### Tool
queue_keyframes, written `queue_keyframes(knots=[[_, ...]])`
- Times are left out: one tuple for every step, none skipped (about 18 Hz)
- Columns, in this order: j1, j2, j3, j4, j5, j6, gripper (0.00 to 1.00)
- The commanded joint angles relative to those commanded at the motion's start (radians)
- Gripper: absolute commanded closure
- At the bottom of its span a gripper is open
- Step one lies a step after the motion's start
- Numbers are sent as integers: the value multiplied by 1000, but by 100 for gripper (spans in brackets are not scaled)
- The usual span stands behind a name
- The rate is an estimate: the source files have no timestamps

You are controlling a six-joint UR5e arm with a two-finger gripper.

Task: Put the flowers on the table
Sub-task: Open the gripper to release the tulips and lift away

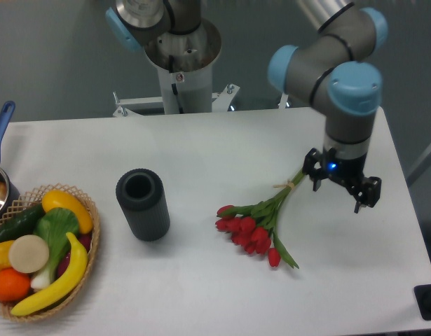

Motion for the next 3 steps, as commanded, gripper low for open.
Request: queue_keyframes(knots=[[9,0,-2,-3,-18,2,0],[15,2,-2,-2,-32,2,0],[17,5,-2,-2,-37,2,0]])
